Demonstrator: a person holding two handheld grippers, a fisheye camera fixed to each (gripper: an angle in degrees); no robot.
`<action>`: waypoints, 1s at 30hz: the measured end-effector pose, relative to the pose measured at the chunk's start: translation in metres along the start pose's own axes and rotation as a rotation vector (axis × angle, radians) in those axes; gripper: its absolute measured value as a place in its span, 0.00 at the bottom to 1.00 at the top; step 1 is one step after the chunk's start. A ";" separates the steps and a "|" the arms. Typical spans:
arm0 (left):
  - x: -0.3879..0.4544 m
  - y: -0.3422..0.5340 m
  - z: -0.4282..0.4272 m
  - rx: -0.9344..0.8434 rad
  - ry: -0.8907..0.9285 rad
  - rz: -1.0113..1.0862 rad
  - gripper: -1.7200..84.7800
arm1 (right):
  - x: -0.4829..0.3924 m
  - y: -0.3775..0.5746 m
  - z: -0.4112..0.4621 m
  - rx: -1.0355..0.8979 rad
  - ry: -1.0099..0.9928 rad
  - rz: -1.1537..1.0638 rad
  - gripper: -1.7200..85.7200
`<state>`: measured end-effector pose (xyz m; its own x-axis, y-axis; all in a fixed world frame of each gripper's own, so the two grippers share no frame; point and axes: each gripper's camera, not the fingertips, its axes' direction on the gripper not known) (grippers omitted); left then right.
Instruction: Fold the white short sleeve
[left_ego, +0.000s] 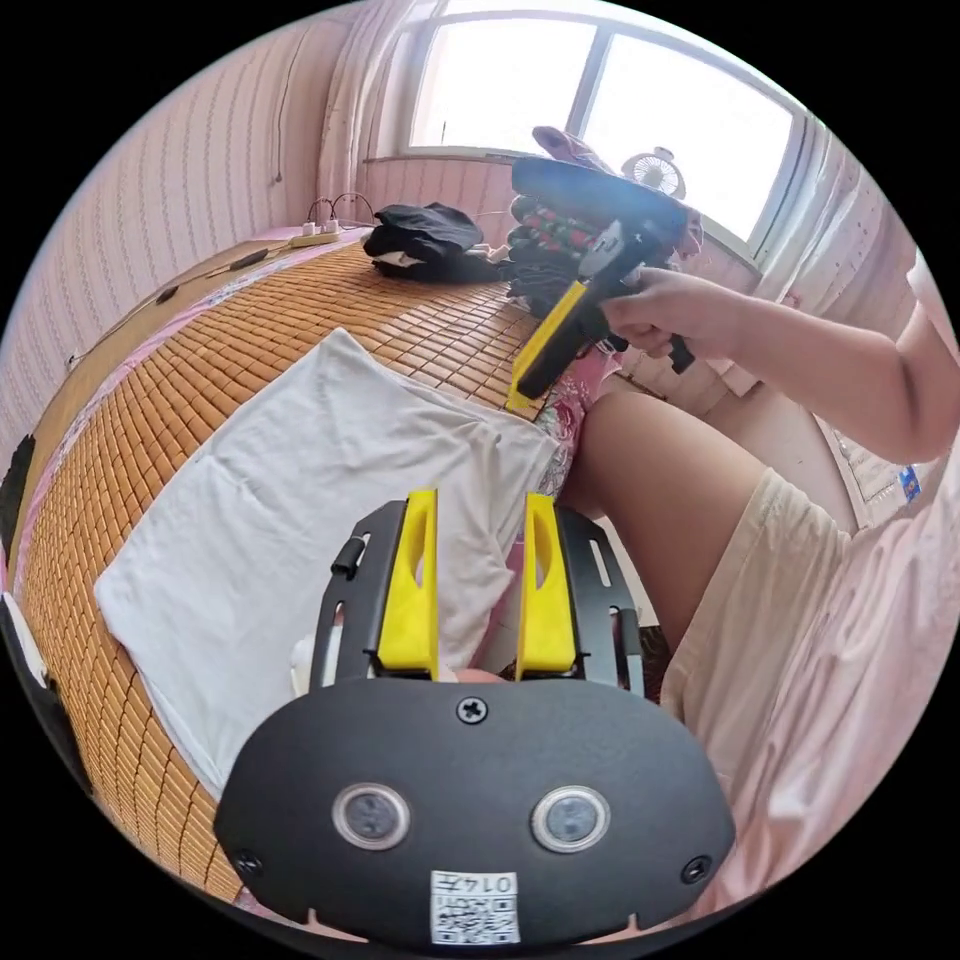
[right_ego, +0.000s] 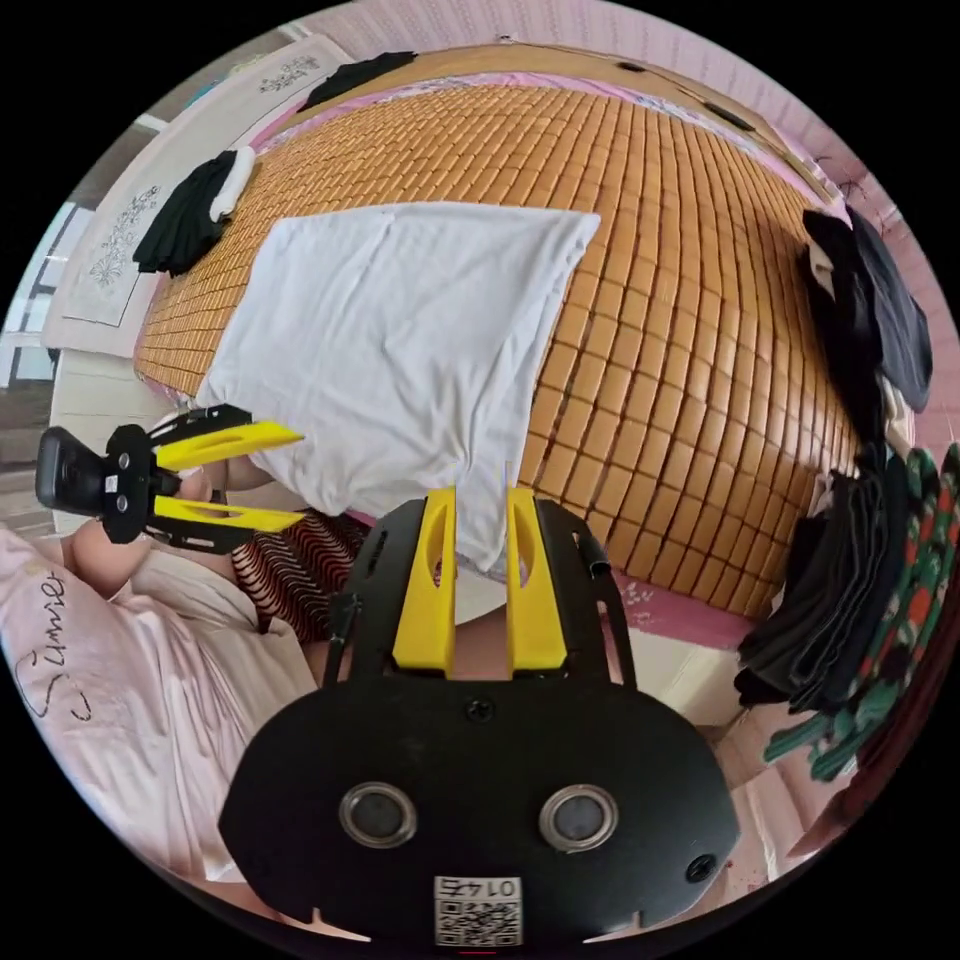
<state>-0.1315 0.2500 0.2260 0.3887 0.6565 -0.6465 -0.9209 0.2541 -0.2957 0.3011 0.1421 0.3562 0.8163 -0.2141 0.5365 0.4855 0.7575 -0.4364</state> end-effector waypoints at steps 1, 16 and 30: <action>0.006 -0.007 0.009 0.000 0.002 0.019 0.17 | 0.009 0.012 0.007 -0.018 -0.032 0.026 0.12; 0.027 -0.050 0.074 -0.170 -0.094 -0.083 0.05 | 0.104 0.067 -0.073 0.356 -0.523 0.005 0.03; 0.082 -0.017 0.035 -0.109 -0.044 0.172 0.03 | 0.210 0.035 -0.061 0.583 -0.501 0.386 0.08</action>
<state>-0.0854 0.3242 0.2022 0.2226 0.7146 -0.6631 -0.9639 0.0593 -0.2596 0.5088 0.0857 0.4094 0.5898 0.3175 0.7425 -0.1478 0.9464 -0.2872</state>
